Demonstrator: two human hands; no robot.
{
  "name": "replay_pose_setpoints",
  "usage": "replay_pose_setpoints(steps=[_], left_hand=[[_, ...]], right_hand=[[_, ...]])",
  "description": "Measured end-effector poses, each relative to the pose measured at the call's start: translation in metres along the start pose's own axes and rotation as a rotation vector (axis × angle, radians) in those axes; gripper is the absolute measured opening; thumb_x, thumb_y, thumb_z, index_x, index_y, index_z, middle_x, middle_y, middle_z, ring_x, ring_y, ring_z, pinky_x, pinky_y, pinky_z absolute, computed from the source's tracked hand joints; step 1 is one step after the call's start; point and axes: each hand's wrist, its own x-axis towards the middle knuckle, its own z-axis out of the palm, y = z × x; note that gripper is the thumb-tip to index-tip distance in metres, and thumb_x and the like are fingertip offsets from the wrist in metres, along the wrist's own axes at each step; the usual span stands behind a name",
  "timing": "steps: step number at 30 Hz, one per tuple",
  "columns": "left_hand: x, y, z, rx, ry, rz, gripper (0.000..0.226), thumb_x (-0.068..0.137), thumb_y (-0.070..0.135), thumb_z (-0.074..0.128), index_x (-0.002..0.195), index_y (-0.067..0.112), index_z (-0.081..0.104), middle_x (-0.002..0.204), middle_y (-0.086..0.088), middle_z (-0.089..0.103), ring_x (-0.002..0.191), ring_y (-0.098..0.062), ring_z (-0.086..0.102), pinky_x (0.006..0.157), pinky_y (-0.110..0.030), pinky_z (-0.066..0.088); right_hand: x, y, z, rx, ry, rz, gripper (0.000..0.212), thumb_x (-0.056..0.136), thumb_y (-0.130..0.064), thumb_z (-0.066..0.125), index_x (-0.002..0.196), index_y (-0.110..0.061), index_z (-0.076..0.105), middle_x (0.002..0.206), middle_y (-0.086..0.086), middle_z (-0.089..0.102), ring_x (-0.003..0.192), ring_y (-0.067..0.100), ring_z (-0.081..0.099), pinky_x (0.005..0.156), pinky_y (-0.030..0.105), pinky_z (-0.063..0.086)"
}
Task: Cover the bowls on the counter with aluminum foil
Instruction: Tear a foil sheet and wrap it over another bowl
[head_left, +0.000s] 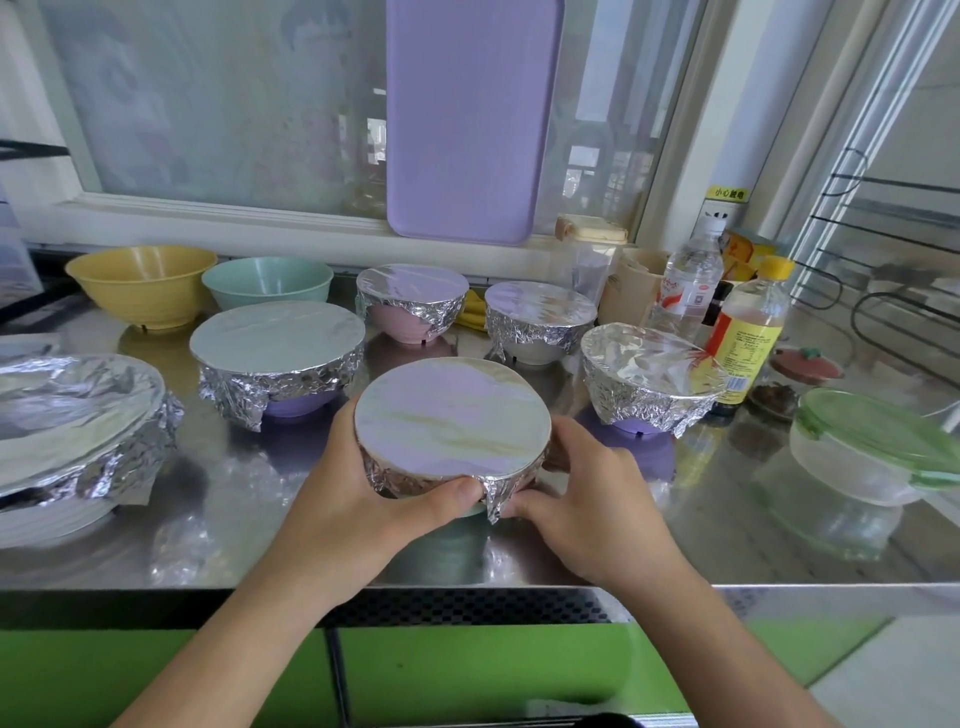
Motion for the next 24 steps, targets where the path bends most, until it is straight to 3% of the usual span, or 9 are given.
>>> replay_pose_setpoints(steps=[3,5,7,9,11,17,20,22,24], left_hand=[[0.000,0.000,-0.002,0.004,-0.004,-0.001,0.098,0.046,0.061,0.093,0.132,0.051,0.047,0.125,0.032,0.066,0.117,0.012,0.060,0.097,-0.023,0.044],[0.000,0.000,-0.003,-0.005,-0.008,-0.004,0.097,0.046,0.061,0.093,0.131,0.052,0.047,0.125,0.033,0.065,0.116,0.013,0.059,0.096,-0.021,0.044],[0.000,-0.001,-0.002,-0.019,-0.015,-0.006,0.096,0.047,0.059,0.094,0.130,0.052,0.046,0.125,0.032,0.065,0.116,0.012,0.060,0.095,-0.022,0.045],[0.000,-0.003,-0.001,-0.023,-0.018,-0.001,0.096,0.048,0.058,0.094,0.131,0.052,0.046,0.127,0.030,0.066,0.118,0.009,0.061,0.097,-0.025,0.046],[0.000,-0.003,0.000,-0.021,-0.022,0.008,0.097,0.048,0.058,0.094,0.131,0.053,0.044,0.128,0.030,0.065,0.119,0.010,0.060,0.097,-0.024,0.047],[0.000,-0.007,-0.002,0.035,-0.043,0.037,0.103,0.055,0.053,0.100,0.139,0.051,0.040,0.133,0.031,0.061,0.123,0.008,0.058,0.101,-0.023,0.045],[0.001,-0.009,-0.004,0.043,-0.080,0.036,0.113,0.055,0.041,0.103,0.146,0.045,0.037,0.134,0.031,0.060,0.125,0.010,0.056,0.106,-0.024,0.044],[0.002,-0.010,-0.009,0.015,-0.133,0.030,0.130,0.048,0.047,0.105,0.153,0.047,0.028,0.140,0.033,0.055,0.132,0.010,0.050,0.111,-0.024,0.039],[0.003,-0.008,-0.013,-0.035,-0.157,0.002,0.139,0.045,0.068,0.098,0.158,0.050,0.019,0.146,0.032,0.052,0.139,0.008,0.045,0.118,-0.032,0.034]], right_hand=[[0.001,0.007,-0.010,0.028,-0.125,-0.029,0.069,0.072,-0.035,0.091,0.133,-0.034,0.060,0.119,-0.021,0.074,0.119,0.001,0.065,0.101,0.035,0.053],[0.000,0.008,-0.021,0.227,-0.304,-0.049,0.064,0.083,-0.022,0.085,0.141,-0.032,0.057,0.131,-0.017,0.071,0.129,0.004,0.062,0.110,0.039,0.048],[-0.001,0.006,-0.026,0.448,-0.395,-0.058,0.061,0.093,-0.031,0.077,0.148,-0.023,0.054,0.143,-0.008,0.066,0.140,0.013,0.056,0.117,0.045,0.042],[-0.001,0.004,-0.020,0.506,-0.325,-0.036,0.068,0.089,-0.058,0.076,0.146,-0.025,0.056,0.143,-0.008,0.067,0.139,0.015,0.057,0.116,0.050,0.043],[-0.002,0.002,-0.013,0.441,-0.221,-0.021,0.076,0.078,-0.070,0.079,0.140,-0.031,0.058,0.133,-0.015,0.070,0.130,0.008,0.063,0.110,0.046,0.051],[-0.007,0.003,0.001,0.309,-0.106,-0.011,0.078,0.066,-0.062,0.087,0.133,-0.038,0.057,0.120,-0.026,0.072,0.116,-0.001,0.067,0.101,0.040,0.056],[-0.007,0.005,-0.002,0.272,-0.149,-0.002,0.083,0.065,-0.057,0.089,0.137,-0.040,0.052,0.125,-0.028,0.070,0.120,-0.003,0.064,0.106,0.040,0.053],[-0.006,0.004,-0.009,0.366,-0.276,-0.013,0.089,0.071,-0.051,0.091,0.148,-0.040,0.046,0.139,-0.021,0.065,0.133,0.003,0.058,0.115,0.045,0.046],[-0.007,0.000,-0.017,0.532,-0.359,-0.026,0.085,0.084,-0.053,0.082,0.156,-0.033,0.041,0.150,-0.015,0.059,0.144,0.009,0.050,0.121,0.047,0.037]])
